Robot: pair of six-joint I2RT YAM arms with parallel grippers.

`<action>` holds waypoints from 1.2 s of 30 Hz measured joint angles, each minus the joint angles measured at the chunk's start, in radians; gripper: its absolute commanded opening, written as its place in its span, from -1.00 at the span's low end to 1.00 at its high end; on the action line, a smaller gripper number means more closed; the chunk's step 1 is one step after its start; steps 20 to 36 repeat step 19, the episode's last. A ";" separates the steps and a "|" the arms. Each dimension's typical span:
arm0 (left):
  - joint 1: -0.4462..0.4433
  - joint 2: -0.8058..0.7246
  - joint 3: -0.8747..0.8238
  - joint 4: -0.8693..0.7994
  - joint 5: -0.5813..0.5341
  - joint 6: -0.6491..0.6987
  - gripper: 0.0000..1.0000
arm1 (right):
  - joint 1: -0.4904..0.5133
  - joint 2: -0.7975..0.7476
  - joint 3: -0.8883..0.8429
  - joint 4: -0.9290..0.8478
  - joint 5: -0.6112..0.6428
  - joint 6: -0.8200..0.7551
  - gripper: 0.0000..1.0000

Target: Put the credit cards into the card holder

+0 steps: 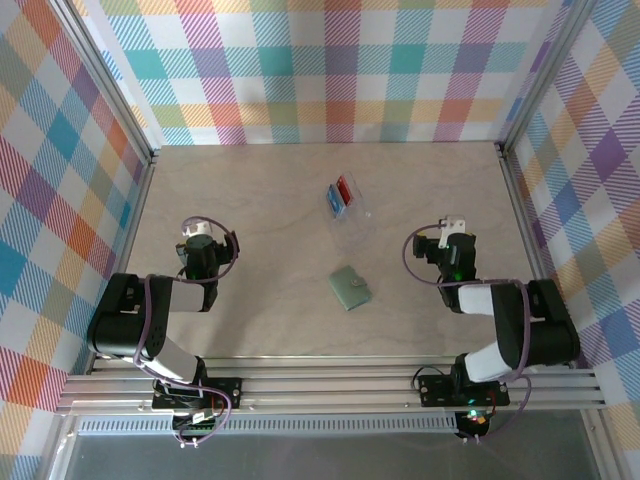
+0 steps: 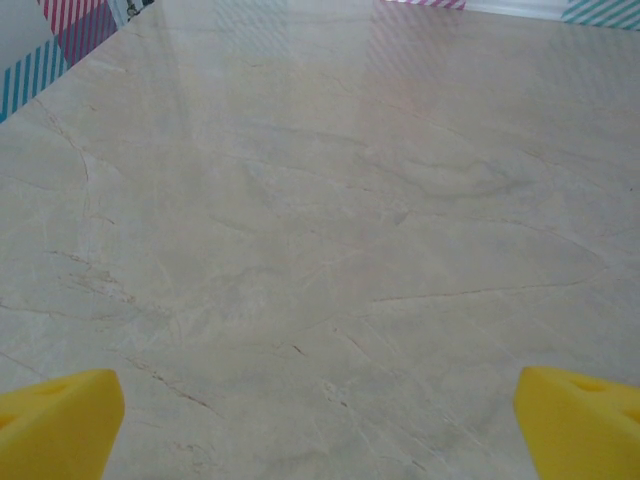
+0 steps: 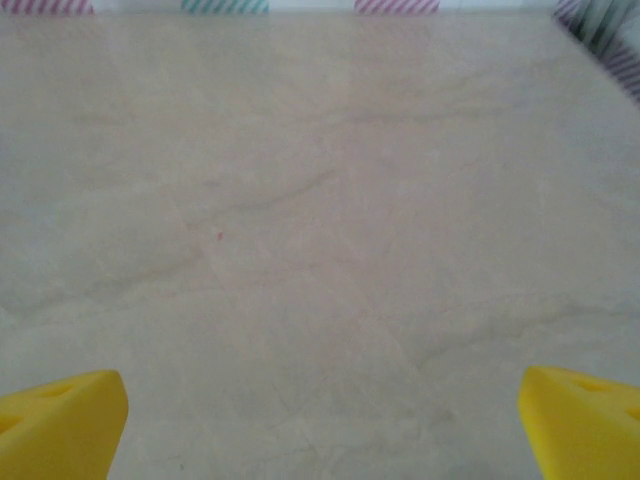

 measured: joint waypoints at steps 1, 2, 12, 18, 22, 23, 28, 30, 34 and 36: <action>0.000 0.000 0.000 0.001 0.000 0.000 1.00 | -0.011 0.022 0.000 0.012 -0.005 0.002 1.00; 0.000 0.000 0.000 0.002 0.000 0.001 1.00 | -0.020 0.040 0.002 0.020 -0.007 0.007 0.99; -0.018 0.000 0.000 0.004 -0.010 0.016 1.00 | -0.036 0.049 0.011 0.045 -0.032 0.016 0.99; -0.016 0.002 0.005 -0.003 0.046 0.038 1.00 | -0.036 0.049 0.011 0.046 -0.032 0.016 0.99; -0.013 0.004 0.006 -0.005 0.061 0.041 1.00 | -0.036 0.049 0.011 0.046 -0.032 0.016 0.99; -0.013 0.004 0.006 -0.005 0.061 0.041 1.00 | -0.036 0.049 0.011 0.046 -0.032 0.016 0.99; -0.013 0.004 0.006 -0.005 0.061 0.041 1.00 | -0.036 0.049 0.011 0.046 -0.032 0.016 0.99; -0.013 0.004 0.006 -0.005 0.061 0.041 1.00 | -0.036 0.049 0.011 0.046 -0.032 0.016 0.99; -0.013 0.004 0.006 -0.005 0.061 0.041 1.00 | -0.036 0.049 0.011 0.046 -0.032 0.016 0.99; -0.013 0.004 0.006 -0.005 0.061 0.041 1.00 | -0.036 0.049 0.011 0.046 -0.032 0.016 0.99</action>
